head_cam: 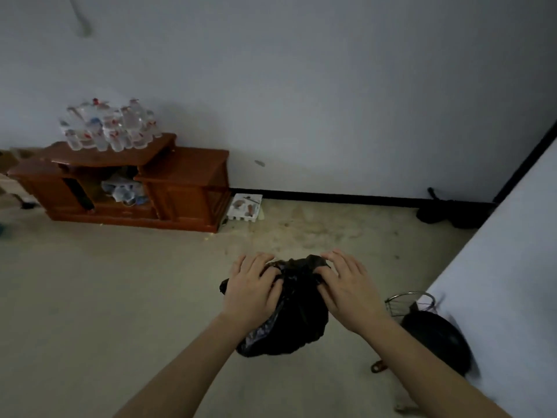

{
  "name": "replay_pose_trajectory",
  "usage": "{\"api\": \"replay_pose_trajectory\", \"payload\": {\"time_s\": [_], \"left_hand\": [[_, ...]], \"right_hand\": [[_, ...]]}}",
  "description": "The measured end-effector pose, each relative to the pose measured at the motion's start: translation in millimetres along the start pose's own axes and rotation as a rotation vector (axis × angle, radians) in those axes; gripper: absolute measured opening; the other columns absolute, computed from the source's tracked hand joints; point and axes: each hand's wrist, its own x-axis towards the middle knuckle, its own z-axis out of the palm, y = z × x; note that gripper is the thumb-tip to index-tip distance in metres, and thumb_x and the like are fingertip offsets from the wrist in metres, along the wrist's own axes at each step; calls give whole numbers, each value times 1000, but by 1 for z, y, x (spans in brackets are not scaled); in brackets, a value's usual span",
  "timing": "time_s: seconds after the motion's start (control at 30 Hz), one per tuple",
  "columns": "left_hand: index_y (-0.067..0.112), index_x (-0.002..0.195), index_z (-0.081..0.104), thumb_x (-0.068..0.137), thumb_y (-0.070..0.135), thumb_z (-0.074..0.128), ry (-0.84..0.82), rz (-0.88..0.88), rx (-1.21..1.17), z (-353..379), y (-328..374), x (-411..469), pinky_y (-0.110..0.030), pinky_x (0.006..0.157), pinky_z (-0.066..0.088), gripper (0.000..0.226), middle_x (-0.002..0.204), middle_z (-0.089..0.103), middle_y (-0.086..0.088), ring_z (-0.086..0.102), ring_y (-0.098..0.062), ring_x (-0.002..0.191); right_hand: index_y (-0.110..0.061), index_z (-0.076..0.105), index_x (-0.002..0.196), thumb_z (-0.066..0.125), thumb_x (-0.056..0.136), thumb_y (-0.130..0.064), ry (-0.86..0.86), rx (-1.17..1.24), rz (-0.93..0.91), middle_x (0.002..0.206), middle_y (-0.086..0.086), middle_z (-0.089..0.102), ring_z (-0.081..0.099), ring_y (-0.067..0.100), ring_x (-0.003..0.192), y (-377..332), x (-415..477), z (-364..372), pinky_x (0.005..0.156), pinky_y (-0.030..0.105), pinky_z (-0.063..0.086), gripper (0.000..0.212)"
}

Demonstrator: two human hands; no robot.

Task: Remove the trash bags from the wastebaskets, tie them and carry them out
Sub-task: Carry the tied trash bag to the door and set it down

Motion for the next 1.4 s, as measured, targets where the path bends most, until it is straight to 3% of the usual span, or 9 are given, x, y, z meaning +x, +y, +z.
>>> {"api": "replay_pose_trajectory", "payload": {"time_s": [0.3, 0.47, 0.67, 1.03, 1.4], "left_hand": [[15, 95, 69, 93, 28, 57, -46, 207, -90, 177, -36, 242, -50, 96, 46, 18, 117, 66, -8, 63, -29, 106], [15, 91, 69, 94, 29, 53, -100, 276, -114, 275, -33, 370, -47, 90, 49, 23, 114, 67, -7, 65, -28, 100], [13, 94, 69, 95, 30, 52, -81, 293, -199, 353, -19, 522, -41, 89, 48, 24, 113, 67, -8, 63, -29, 103], [17, 100, 69, 95, 31, 50, -109, 410, -381, 577, -14, 759, -38, 95, 43, 25, 115, 66, -3, 61, -24, 106], [17, 98, 70, 94, 29, 57, -221, 640, -518, 747, 89, 981, -38, 95, 44, 18, 116, 67, -4, 61, -24, 108]], "right_hand": [[-21, 65, 110, 45, 97, -36, 119, 32, 299, 124, 4, 61, 53, 27, 126, 188, 129, 79, 104, 45, 46, 28], [-22, 65, 109, 42, 99, -37, 136, 62, 378, 122, 2, 61, 54, 25, 123, 313, 200, 121, 103, 41, 47, 30], [-20, 64, 111, 52, 96, -33, 164, 91, 437, 119, 0, 57, 54, 19, 113, 445, 291, 117, 92, 33, 50, 23], [-20, 71, 108, 55, 92, -34, 156, -69, 550, 115, 6, 61, 61, 24, 105, 683, 424, 185, 80, 38, 55, 26], [-20, 74, 108, 55, 93, -36, 190, -144, 834, 113, 7, 63, 63, 25, 101, 910, 470, 191, 79, 39, 56, 29]]}}
